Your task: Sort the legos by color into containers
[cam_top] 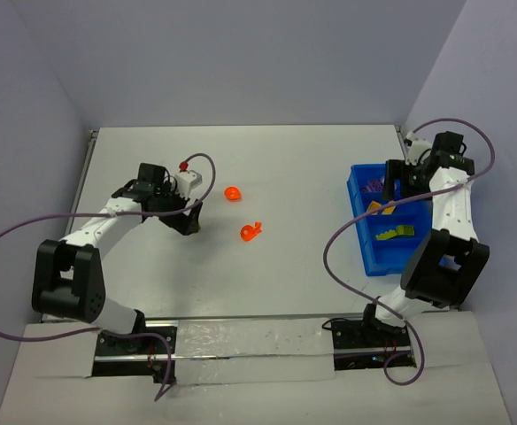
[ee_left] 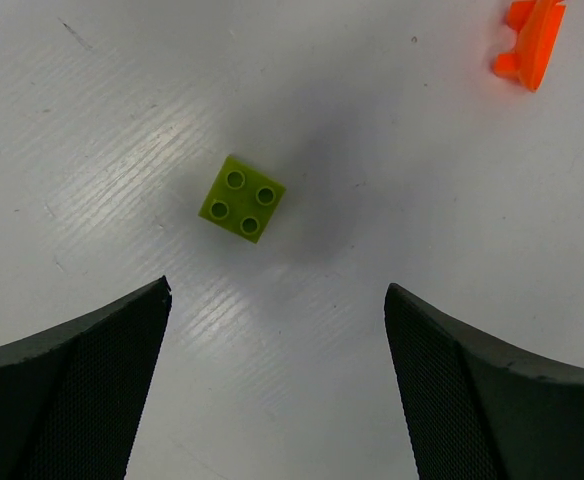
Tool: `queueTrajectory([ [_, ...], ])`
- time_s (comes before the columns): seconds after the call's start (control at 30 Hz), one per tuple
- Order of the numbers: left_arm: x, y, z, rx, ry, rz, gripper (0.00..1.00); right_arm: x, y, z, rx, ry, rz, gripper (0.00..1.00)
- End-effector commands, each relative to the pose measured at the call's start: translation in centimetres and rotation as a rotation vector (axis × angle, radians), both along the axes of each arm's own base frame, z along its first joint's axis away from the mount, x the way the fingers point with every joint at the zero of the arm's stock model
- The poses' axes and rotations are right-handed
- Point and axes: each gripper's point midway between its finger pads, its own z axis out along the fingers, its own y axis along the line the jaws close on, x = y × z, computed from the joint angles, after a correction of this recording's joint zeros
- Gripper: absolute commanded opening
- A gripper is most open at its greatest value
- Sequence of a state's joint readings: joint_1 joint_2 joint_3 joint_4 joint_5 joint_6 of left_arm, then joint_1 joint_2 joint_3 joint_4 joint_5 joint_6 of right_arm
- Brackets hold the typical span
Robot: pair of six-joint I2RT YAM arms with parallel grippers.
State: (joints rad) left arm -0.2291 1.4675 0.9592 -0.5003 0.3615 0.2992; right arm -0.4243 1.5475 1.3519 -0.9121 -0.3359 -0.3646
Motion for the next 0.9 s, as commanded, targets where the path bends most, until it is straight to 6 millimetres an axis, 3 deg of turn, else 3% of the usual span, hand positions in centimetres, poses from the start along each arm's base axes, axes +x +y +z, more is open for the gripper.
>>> queueTrajectory([
  [0.0, 0.6, -0.4, -1.1, 0.003, 0.010, -0.067, 0.91, 0.7, 3.2, 4.3, 0.036, -0.096, 0.057, 0.87],
  [0.03, 0.8, -0.5, -1.4, 0.005, 0.013, -0.084, 0.90, 0.8, 3.7, 4.6, 0.047, -0.103, 0.068, 0.87],
  [0.1, 1.2, -0.8, -1.9, 0.010, 0.011, -0.143, 0.87, 1.1, 5.0, 6.0, 0.074, -0.134, 0.100, 0.99],
  [0.33, 3.4, -1.2, -3.3, 0.038, -0.004, -0.225, 0.77, 1.3, 8.9, 9.3, 0.168, -0.189, 0.187, 1.00],
  [0.63, 3.8, -1.3, -5.3, 0.051, -0.011, -0.284, 0.66, 1.4, 11.7, 9.8, 0.219, -0.180, 0.247, 1.00],
  [0.77, 3.4, -1.5, -5.6, 0.041, -0.010, -0.322, 0.58, 1.5, 12.7, 10.5, 0.263, -0.187, 0.277, 1.00],
  [0.87, 3.3, -1.9, -5.2, 0.017, -0.027, -0.335, 0.44, 1.5, 14.5, 10.7, 0.343, -0.177, 0.311, 1.00],
])
